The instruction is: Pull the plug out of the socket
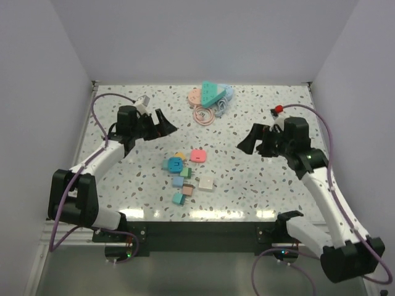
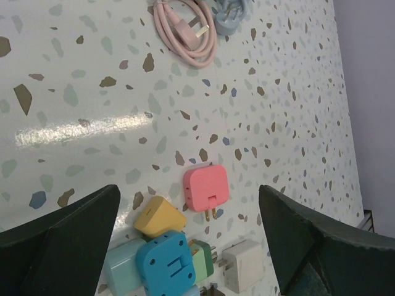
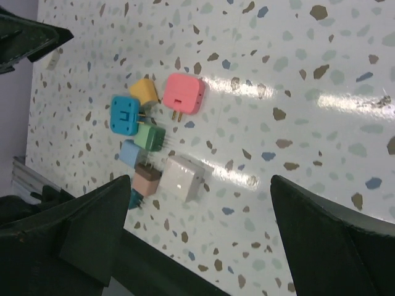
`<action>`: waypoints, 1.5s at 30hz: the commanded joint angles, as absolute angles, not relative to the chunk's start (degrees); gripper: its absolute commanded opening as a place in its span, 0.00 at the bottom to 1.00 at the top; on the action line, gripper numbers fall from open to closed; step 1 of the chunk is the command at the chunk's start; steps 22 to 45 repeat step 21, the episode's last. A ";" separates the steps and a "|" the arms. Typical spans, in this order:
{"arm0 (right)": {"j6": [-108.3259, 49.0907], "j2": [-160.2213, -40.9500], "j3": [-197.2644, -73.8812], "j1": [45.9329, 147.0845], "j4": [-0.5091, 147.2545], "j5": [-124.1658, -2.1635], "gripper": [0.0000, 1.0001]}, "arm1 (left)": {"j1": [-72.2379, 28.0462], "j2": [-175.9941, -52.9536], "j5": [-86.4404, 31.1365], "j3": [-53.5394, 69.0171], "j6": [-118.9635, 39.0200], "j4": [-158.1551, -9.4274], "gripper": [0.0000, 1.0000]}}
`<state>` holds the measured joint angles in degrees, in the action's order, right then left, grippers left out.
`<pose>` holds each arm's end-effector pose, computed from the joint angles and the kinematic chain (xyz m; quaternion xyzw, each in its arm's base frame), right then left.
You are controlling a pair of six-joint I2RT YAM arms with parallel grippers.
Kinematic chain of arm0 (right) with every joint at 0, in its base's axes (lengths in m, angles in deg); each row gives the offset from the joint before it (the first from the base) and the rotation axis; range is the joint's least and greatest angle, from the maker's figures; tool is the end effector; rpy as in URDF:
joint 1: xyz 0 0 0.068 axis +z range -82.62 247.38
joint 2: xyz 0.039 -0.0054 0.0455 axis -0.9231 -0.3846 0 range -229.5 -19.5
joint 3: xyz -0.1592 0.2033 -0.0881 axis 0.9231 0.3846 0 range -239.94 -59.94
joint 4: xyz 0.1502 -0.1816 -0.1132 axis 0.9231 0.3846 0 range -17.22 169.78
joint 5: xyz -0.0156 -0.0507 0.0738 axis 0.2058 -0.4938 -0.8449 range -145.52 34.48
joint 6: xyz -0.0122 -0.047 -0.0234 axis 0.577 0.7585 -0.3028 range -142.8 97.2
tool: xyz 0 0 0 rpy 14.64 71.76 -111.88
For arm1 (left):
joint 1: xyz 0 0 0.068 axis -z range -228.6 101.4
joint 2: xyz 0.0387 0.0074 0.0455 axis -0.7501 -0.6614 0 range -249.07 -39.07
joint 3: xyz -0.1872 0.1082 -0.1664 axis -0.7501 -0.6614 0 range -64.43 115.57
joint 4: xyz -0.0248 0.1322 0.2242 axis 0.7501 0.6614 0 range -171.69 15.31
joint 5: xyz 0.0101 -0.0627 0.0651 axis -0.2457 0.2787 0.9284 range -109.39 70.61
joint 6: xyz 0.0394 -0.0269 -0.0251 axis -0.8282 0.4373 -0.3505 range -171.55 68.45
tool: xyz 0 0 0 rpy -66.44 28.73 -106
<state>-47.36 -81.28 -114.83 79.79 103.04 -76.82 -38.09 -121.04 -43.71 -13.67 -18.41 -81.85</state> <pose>0.2228 0.0623 0.3117 0.0114 0.8838 0.2956 0.3624 0.3070 -0.0719 0.2444 -0.0654 0.8548 -0.3491 0.3784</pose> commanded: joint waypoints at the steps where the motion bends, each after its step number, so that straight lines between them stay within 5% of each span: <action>1: -45.48 -68.59 -113.73 79.60 110.53 -73.38 0.99 | -38.49 -118.34 -46.72 -14.68 -20.79 -86.52 1.00; 11: -44.51 -54.49 -115.57 79.60 125.60 -62.74 0.99 | -38.49 -118.35 -47.25 -14.34 -22.02 -86.26 1.00; 45: -50.12 -52.29 -117.24 79.60 125.07 -54.14 0.99 | -38.49 -118.96 -47.87 -11.78 -24.48 -84.24 1.00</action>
